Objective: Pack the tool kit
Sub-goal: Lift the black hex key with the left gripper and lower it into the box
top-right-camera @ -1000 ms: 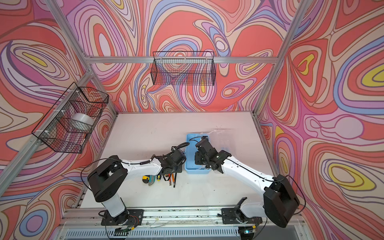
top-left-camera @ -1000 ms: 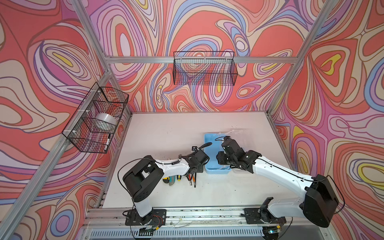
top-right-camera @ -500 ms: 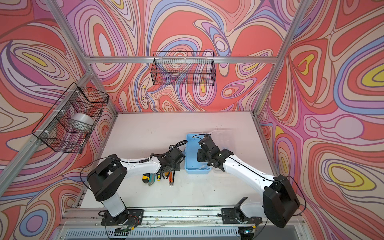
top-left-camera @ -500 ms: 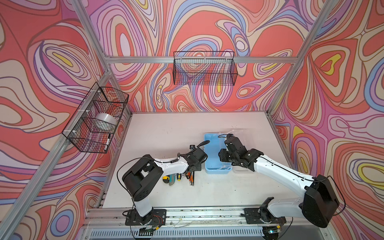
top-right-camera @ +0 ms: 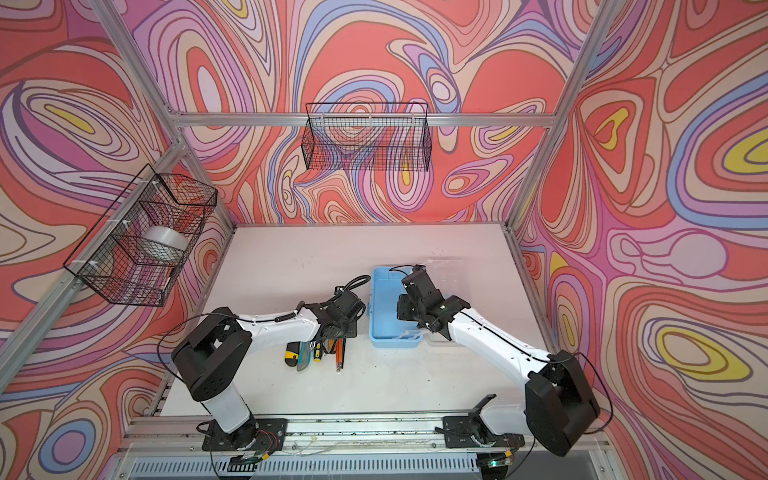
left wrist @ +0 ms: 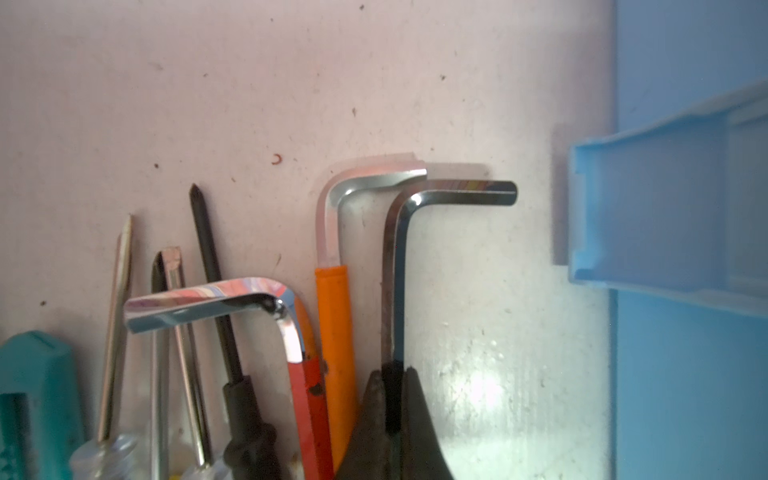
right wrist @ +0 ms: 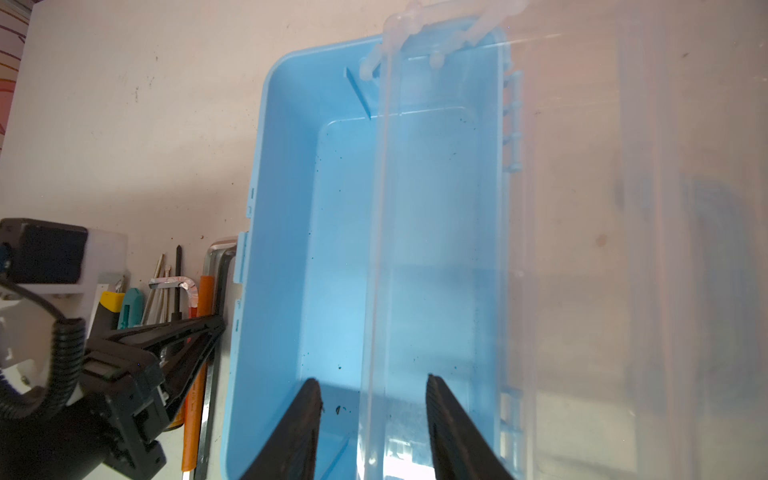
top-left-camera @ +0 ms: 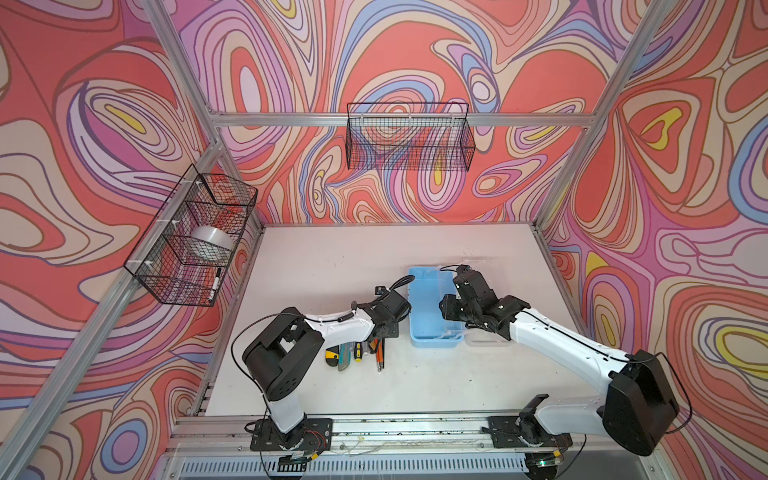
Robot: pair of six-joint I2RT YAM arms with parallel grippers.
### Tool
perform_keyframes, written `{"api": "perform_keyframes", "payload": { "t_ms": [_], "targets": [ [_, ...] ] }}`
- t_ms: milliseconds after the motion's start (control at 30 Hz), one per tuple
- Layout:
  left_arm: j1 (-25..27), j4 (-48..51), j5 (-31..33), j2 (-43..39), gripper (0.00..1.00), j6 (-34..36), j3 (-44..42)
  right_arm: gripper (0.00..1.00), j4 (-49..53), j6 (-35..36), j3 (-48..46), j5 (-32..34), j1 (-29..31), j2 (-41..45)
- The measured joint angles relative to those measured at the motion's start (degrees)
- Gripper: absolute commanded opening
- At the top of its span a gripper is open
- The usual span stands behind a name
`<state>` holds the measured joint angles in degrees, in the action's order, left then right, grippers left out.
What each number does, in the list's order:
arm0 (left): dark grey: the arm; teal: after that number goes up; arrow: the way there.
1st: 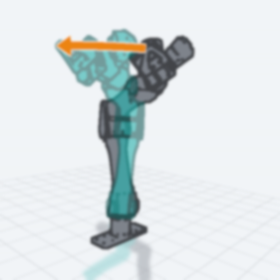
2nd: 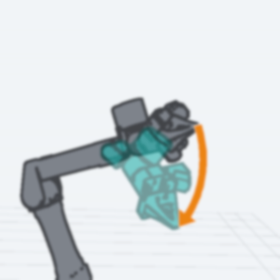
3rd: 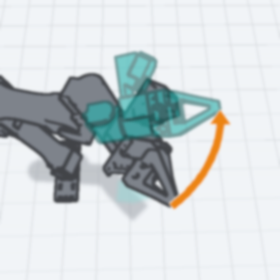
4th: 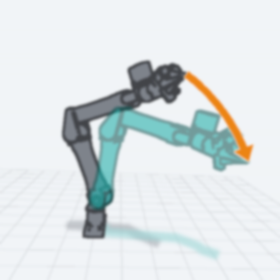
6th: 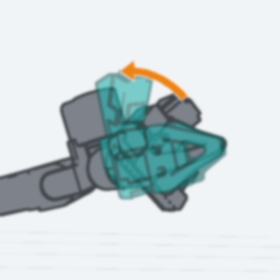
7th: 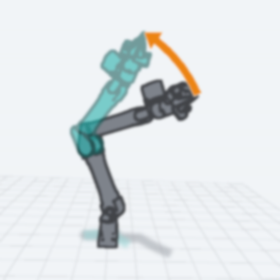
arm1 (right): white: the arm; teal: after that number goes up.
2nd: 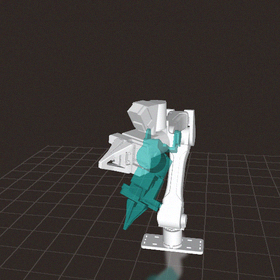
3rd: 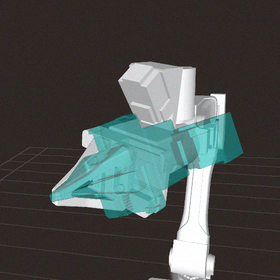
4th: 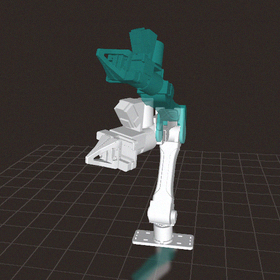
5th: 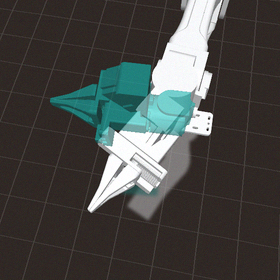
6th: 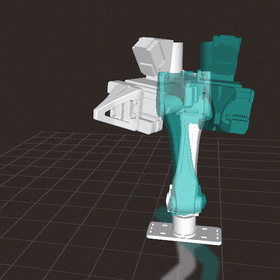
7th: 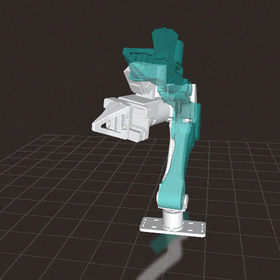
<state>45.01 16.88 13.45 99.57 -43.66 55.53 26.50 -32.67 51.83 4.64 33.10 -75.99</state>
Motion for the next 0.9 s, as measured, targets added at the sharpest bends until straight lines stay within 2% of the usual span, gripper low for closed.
{"api": "perform_keyframes", "payload": {
  "t_ms": [633,767,900],
  "targets": [
    [-0.76,2.62,-0.35,-14.78,0.0,1.03,4.26,0.44,-0.31,0.24,0.0,-1.46,-3.15,2.1],
    [-0.52,1.88,-3.02,-14.12,0.0,0.98,9.01,0.44,-0.31,0.24,0.0,-1.53,-4.55,4.09],
    [0.72,0.15,-5.44,-8.98,0.0,0.98,15.15,0.44,0.02,0.44,0.0,-1.57,-5.68,5.33]
  ]
}}
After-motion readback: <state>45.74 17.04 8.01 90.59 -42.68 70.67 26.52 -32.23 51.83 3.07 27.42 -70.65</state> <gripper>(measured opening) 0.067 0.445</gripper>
